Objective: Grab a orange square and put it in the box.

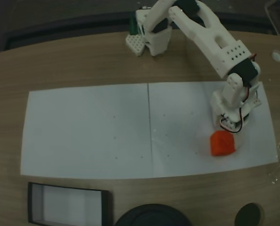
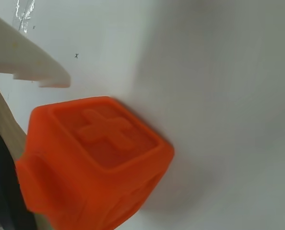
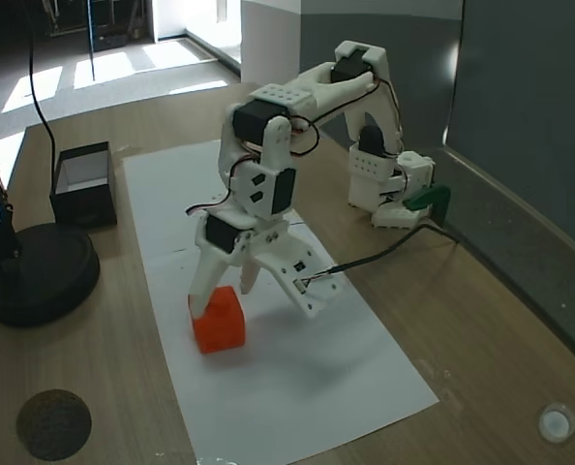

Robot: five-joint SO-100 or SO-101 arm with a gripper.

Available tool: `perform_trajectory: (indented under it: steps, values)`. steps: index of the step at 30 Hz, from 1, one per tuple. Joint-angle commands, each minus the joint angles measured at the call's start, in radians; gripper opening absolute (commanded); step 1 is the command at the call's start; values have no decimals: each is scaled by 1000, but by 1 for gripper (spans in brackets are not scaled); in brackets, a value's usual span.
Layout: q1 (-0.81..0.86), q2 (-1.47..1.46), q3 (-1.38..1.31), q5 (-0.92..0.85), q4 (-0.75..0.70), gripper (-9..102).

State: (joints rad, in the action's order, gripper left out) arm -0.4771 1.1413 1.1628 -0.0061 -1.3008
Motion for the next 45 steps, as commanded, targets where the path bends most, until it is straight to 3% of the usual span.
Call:
perform_trajectory:
  steps: [1,9,14,16,24,28,32,45]
  values:
    - [8,-31,-112,2,8,33]
    - [12,-140,-202,0,3,31]
    - [32,-129,-215,2,-5,11]
    - [69,-106,-256,2,-31,11]
    - [480,98,-586,-87,-189,11]
    - [746,156,-778,-133,-184,12]
    - [894,137,-899,-133,-107,12]
    - [859,-89,-911,-100,81,12]
